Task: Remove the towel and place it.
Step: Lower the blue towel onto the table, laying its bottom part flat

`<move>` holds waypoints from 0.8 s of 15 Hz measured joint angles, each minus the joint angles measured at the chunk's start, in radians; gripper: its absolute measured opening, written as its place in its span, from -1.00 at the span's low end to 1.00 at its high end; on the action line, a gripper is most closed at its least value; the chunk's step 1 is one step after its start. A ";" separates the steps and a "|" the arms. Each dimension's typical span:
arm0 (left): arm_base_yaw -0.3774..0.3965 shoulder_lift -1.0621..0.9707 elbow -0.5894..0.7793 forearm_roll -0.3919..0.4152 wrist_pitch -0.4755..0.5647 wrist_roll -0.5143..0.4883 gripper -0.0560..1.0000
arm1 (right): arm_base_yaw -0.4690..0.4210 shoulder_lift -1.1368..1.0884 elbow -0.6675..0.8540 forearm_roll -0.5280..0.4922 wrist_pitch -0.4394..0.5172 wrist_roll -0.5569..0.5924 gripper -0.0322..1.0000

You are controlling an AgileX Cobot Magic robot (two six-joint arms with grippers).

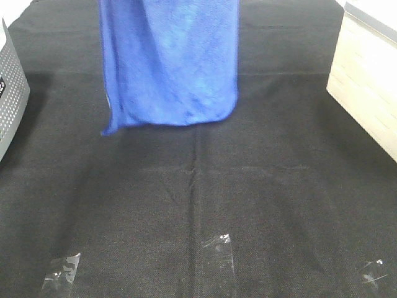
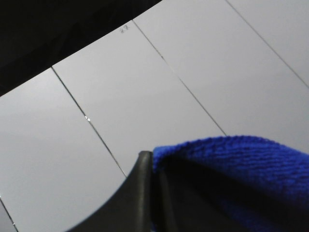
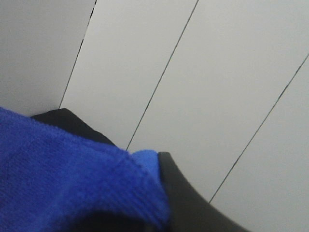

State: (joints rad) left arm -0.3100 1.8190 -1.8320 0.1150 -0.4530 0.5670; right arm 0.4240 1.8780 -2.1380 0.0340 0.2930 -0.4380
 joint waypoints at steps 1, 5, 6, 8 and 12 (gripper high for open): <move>0.015 0.040 -0.051 -0.023 0.000 -0.002 -0.89 | 0.000 0.021 0.000 -0.005 -0.054 0.000 -0.92; 0.080 0.253 -0.336 -0.040 0.004 -0.003 -0.89 | -0.029 0.171 -0.110 -0.004 -0.236 0.000 -0.92; 0.093 0.304 -0.404 -0.041 0.005 -0.009 -0.89 | -0.045 0.208 -0.150 0.005 -0.241 0.000 -0.92; 0.107 0.397 -0.532 -0.042 0.005 -0.022 -0.89 | -0.072 0.263 -0.217 0.015 -0.242 0.000 -0.92; 0.110 0.510 -0.673 -0.042 0.057 -0.029 -0.89 | -0.082 0.301 -0.253 0.029 -0.248 0.000 -0.92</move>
State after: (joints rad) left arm -0.2000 2.3290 -2.5050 0.0730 -0.3960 0.5380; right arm 0.3420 2.1790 -2.3910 0.0630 0.0450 -0.4380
